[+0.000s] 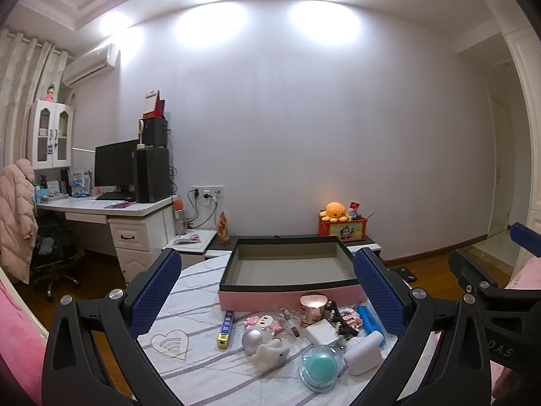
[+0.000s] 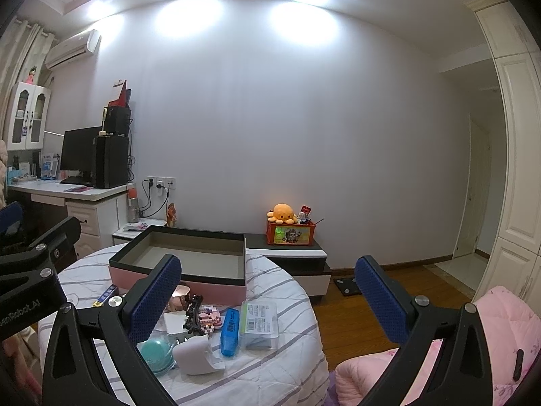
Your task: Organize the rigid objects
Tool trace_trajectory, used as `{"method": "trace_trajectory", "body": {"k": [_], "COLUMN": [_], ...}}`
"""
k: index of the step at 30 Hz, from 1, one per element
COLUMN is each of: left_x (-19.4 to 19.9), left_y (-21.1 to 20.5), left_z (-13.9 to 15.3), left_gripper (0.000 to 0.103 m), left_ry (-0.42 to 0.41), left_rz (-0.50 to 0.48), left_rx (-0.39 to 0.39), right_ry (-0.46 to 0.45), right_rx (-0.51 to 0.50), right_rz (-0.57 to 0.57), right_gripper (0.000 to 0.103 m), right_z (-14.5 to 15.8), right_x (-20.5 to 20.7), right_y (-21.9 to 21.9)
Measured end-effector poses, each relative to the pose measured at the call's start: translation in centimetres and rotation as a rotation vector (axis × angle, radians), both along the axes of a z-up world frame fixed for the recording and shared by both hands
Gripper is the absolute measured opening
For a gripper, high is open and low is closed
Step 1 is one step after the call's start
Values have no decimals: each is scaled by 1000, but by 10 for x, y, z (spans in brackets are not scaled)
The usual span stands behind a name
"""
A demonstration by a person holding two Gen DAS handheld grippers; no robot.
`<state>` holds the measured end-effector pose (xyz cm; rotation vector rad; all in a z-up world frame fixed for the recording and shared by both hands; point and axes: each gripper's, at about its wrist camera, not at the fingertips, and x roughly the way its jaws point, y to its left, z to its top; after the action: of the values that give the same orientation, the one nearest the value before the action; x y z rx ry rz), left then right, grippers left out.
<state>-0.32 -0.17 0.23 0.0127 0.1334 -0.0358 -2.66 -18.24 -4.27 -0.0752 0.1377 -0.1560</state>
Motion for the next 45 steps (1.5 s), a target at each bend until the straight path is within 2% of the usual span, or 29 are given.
{"method": "trace_trajectory", "body": {"k": [28, 35, 45], "left_x": [-1, 12, 46], "left_y": [2, 0, -2], "left_z": [-2, -14, -54], "left_gripper": [103, 103, 103], "left_ry": [6, 74, 258], "left_rz": [30, 34, 25], "left_rx": [8, 35, 68], "right_ry": [11, 85, 227], "right_rx": [-25, -6, -4], "right_rz": [-7, -22, -27], "right_gripper": [103, 103, 103], "right_z": [4, -5, -35], "right_x": [-3, 11, 41], "right_y": [3, -5, -9]}}
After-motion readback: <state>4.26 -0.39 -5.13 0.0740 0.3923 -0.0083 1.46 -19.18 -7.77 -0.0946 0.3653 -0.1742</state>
